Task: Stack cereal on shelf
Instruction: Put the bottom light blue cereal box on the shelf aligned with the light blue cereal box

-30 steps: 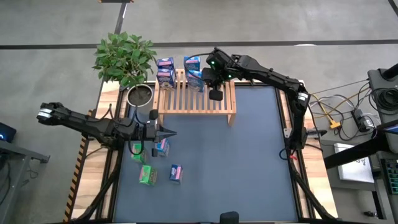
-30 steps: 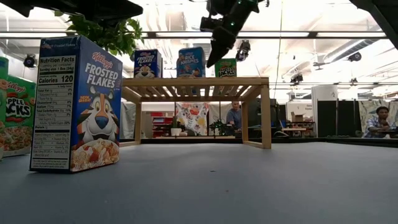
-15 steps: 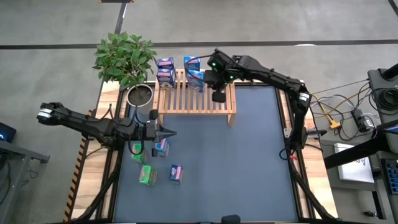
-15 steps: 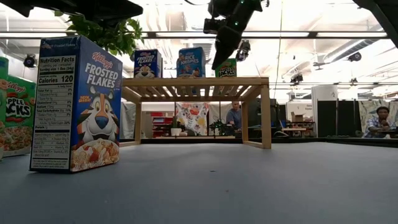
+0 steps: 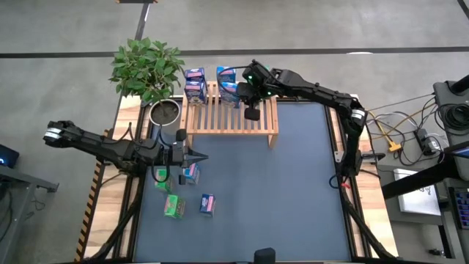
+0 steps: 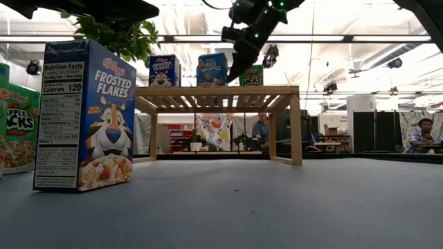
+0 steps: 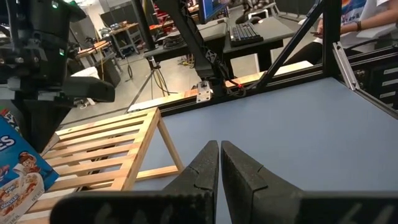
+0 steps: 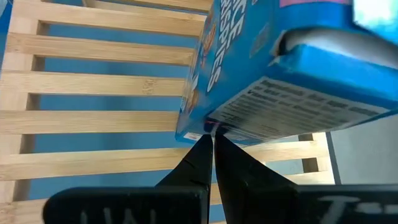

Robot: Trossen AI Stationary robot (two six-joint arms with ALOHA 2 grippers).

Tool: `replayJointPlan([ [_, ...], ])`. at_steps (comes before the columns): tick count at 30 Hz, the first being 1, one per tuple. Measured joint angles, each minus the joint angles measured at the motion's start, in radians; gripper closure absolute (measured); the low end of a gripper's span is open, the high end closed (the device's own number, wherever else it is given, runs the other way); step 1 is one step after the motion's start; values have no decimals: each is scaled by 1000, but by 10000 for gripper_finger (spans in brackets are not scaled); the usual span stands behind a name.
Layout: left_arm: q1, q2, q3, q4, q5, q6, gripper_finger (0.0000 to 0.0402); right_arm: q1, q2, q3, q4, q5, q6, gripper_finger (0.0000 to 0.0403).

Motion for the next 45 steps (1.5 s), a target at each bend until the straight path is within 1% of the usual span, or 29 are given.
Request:
replayJointPlan([
  [11, 0, 0, 0, 0, 0, 20, 400, 0, -1, -23, 17, -1, 0, 394],
  [19, 0, 0, 0, 5, 0, 20, 400, 0, 0, -41, 89, -4, 1, 394],
  [22, 0, 0, 0, 7, 0, 15, 400, 2, 0, -41, 79, -3, 7, 394],
  [28, 0, 0, 0, 7, 0, 3, 400, 5, 0, -43, -5, -4, 17, 394],
  [36, 0, 1, 0, 14, 0, 16, 400, 13, 0, -45, 30, -27, 28, 394],
  [45, 0, -4, 0, 8, 0, 66, 400, 14, -1, -45, -12, -27, 29, 394],
])
